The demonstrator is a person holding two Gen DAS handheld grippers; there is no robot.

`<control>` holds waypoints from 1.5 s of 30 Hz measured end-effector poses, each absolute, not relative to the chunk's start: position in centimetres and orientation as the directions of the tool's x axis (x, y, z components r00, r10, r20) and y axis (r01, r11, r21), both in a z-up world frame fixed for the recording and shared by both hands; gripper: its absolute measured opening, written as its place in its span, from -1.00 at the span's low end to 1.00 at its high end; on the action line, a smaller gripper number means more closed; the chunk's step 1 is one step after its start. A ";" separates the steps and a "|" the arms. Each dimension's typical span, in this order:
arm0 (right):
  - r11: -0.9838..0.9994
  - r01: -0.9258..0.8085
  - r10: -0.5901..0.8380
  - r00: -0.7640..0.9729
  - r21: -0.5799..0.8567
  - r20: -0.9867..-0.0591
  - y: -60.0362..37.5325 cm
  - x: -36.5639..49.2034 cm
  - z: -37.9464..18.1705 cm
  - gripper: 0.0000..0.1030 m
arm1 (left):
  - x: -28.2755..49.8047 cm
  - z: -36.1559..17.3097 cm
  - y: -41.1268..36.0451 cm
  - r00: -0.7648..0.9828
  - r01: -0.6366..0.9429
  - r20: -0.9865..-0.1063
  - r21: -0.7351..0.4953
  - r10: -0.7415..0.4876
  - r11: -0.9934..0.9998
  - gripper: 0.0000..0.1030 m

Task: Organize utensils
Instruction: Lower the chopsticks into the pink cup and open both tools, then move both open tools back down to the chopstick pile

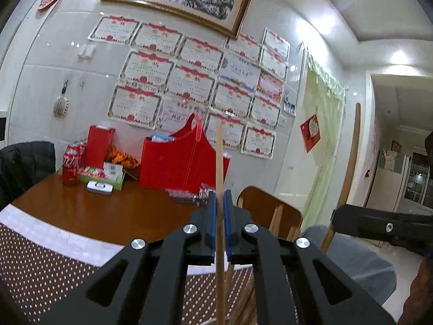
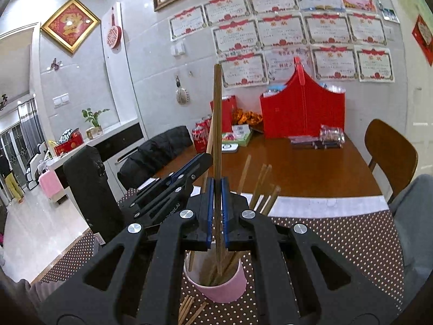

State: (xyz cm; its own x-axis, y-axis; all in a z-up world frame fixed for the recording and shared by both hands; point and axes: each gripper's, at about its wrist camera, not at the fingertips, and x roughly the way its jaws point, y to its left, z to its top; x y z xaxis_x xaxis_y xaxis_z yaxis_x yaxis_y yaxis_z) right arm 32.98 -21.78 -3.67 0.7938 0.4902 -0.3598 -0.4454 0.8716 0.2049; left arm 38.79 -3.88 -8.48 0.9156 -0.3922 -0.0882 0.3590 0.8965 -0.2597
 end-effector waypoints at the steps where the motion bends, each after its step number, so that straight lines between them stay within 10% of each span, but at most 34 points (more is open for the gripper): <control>1: 0.871 -0.445 0.492 0.789 0.210 -0.369 -21.7 33.1 -3.9 -0.88 | 38.8 -8.7 -3.8 0.914 0.357 -0.099 -0.260 -0.392 0.897 -0.88; 3: 0.867 -0.443 0.498 0.775 0.229 -0.389 -21.7 33.4 -4.3 -0.79 | 38.5 -8.8 -3.6 0.909 0.357 -0.126 -0.258 -0.398 0.898 -0.74; 4: 0.864 -0.439 0.503 0.769 0.246 -0.395 -21.9 33.4 -4.5 -0.64 | 38.2 -8.7 -3.5 0.911 0.352 -0.128 -0.254 -0.392 0.901 -0.35; 6: 0.867 -0.418 0.496 0.779 0.272 -0.383 -22.4 33.2 -4.6 0.58 | 37.3 -8.1 -3.0 0.918 0.343 -0.114 -0.251 -0.379 0.905 0.03; 11: 0.872 -0.373 0.469 0.821 0.317 -0.325 -24.2 31.6 -4.0 0.87 | 34.9 -6.4 -2.2 0.929 0.328 -0.106 -0.205 -0.354 0.922 0.48; 45: 0.896 -0.268 0.413 0.793 0.353 -0.448 -25.8 23.4 -8.7 0.88 | 19.9 -6.5 3.2 0.931 0.157 -0.316 -0.100 -0.181 0.983 0.61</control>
